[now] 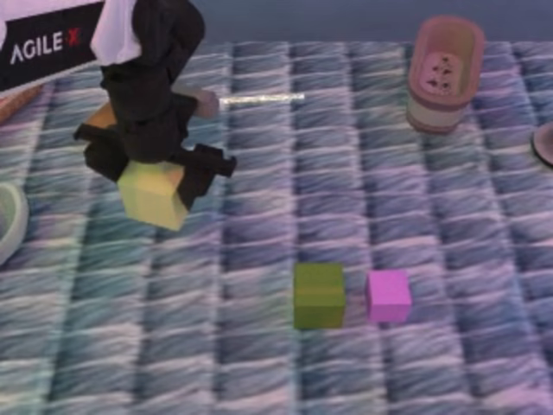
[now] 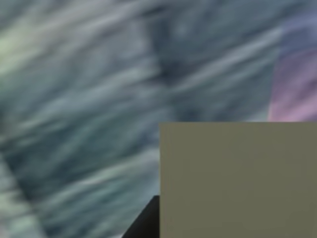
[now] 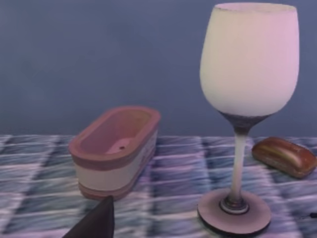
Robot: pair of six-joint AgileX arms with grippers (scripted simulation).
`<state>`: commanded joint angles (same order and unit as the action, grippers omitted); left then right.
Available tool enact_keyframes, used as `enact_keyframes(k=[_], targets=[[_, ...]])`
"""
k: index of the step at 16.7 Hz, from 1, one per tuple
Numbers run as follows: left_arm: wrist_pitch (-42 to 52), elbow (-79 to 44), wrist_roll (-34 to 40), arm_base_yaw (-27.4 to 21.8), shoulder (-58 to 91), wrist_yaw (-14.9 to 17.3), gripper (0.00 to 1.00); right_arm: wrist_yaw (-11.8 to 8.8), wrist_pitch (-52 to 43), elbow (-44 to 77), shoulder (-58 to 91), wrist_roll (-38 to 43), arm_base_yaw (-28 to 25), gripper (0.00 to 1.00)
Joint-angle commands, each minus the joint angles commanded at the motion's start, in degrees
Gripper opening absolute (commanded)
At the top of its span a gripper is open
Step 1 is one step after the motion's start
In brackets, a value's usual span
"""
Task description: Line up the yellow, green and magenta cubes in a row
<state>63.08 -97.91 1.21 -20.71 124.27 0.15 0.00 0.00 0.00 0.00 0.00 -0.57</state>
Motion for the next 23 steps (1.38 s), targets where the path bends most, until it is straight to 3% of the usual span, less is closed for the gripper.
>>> enact_keyframes(k=[5,14,23], targets=[[-0.4,2.1,4.0,-2.2,-1.6,-0.1,0.00,0.0,0.0,0.0,0.0,0.0,0.0,1.00],[-1.8,14.6,30.0,-12.0,-12.5,-0.2,0.00,0.0,0.0,0.0,0.0,0.0,0.0,1.00],[-4.4,17.2,31.6,-12.7,-12.7,-0.3,0.00,0.0,0.0,0.0,0.0,0.0,0.0,1.00]])
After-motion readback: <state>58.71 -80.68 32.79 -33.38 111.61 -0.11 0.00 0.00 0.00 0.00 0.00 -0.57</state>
